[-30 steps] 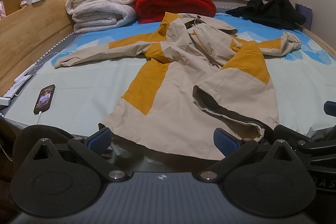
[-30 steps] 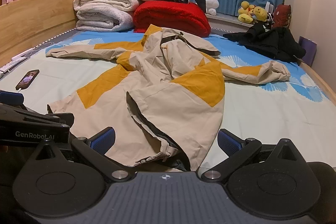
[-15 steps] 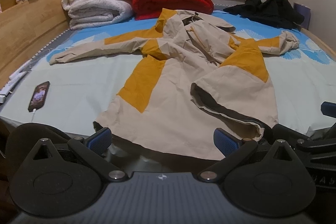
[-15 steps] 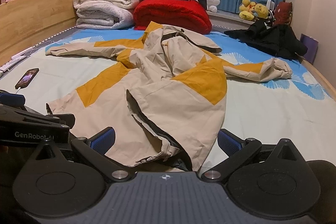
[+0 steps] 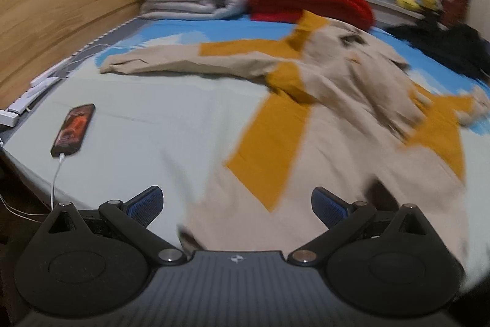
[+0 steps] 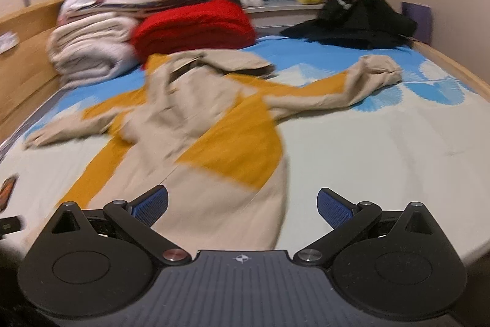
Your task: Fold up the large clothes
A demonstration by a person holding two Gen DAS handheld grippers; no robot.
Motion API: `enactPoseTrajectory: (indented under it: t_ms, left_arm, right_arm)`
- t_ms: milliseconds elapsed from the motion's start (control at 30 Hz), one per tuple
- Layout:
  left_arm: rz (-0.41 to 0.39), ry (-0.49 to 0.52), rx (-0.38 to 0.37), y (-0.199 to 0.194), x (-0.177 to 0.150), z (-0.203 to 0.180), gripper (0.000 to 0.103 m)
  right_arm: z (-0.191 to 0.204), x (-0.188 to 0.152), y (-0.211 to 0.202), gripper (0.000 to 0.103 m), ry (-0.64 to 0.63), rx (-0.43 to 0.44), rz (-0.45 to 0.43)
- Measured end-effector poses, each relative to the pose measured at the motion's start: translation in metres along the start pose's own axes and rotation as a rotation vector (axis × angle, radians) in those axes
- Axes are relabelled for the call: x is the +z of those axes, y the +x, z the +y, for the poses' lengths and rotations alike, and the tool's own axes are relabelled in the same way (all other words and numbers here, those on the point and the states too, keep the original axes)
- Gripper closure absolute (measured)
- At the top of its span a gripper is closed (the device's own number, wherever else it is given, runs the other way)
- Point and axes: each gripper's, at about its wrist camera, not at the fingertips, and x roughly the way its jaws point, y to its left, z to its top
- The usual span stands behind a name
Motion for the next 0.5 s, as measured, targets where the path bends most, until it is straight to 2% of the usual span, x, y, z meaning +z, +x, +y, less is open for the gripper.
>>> enactPoseTrajectory:
  t_ms: [100, 167, 333, 400, 500]
  left_arm:
    - [0.015, -0.050, -0.004, 0.038, 0.033, 0.015, 0.000]
    - [0.026, -0.099, -0.039, 0.067, 0.056, 0.024, 0.000]
    - [0.005, -0.181, -0.052, 0.156, 0.121, 0.032, 0.000]
    - [0.028, -0.217, -0.043, 0.201, 0.149, 0.030, 0.000]
    - [0.046, -0.268, 0.002, 0.268, 0.183, 0.030, 0.000]
  right_arm:
    - [-0.031, 0.031, 0.040, 0.001, 0.057, -0.010, 0.021]
    - [-0.054, 0.048, 0.072, 0.001, 0.123, 0.009, 0.051]
    - [-0.110, 0.089, 0.174, 0.001, 0.367, 0.044, 0.144]
    - [-0.129, 0.105, 0.221, 0.001, 0.456, 0.019, 0.165]
    - [-0.152, 0.123, 0.286, 0.001, 0.529, -0.076, 0.158]
